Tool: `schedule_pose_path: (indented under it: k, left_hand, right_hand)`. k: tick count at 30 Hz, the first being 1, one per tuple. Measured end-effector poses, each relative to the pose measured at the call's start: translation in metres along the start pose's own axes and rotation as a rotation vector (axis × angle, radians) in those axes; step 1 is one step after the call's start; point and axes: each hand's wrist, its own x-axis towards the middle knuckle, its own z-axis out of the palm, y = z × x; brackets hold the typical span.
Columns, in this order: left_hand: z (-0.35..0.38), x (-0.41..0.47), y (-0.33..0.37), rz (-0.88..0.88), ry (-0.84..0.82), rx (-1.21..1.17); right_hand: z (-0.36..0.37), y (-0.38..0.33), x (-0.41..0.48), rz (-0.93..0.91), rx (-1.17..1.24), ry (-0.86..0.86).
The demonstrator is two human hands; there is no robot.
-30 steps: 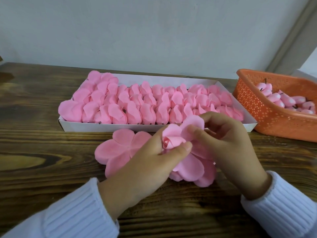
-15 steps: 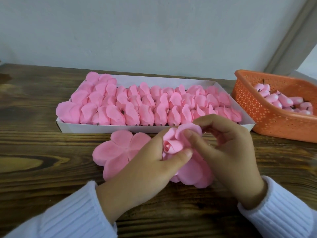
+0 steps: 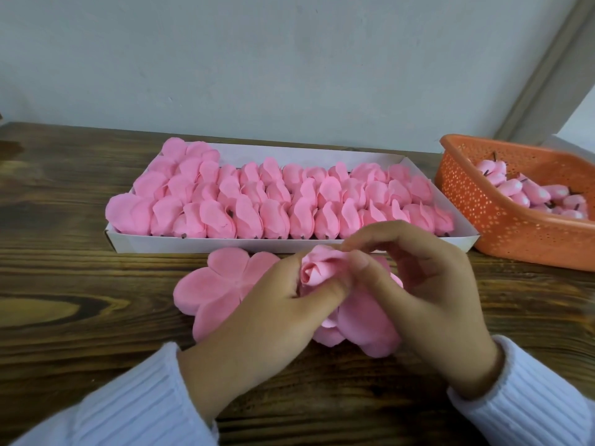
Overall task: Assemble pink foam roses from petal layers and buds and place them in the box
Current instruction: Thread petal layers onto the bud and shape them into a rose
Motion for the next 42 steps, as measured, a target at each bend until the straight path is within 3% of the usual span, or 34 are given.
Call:
schedule_pose_path:
  k: [3,8,18,27,32,42]
  left_hand:
    - [-0.001,0.001,-0.001,-0.037,0.028,-0.154]
    - [-0.001,0.001,-0.006,-0.153,0.064,-0.375]
    - [-0.003,0.002,-0.011,-0.201,0.071,-0.245]
    - [-0.007,0.002,0.000,-0.023,-0.100,-0.120]
    - [-0.006,0.003,0.004,0.077,-0.127,-0.125]
    - [0.005,0.002,-0.005,0.056,0.055,-0.148]
  right_hand:
    - [-0.001,0.005,0.001,0.038,0.079,0.015]
    - [-0.001,0.009,0.003,0.112,0.053,-0.112]
    - [0.000,0.006,0.001,0.203,-0.058,-0.169]
    - [-0.002,0.008,0.005,0.284,0.252,-0.146]
    - [-0.005,0.008,0.005,0.329,0.402,-0.239]
    - [0.005,0.004,0.001,0.222,0.193,-0.290]
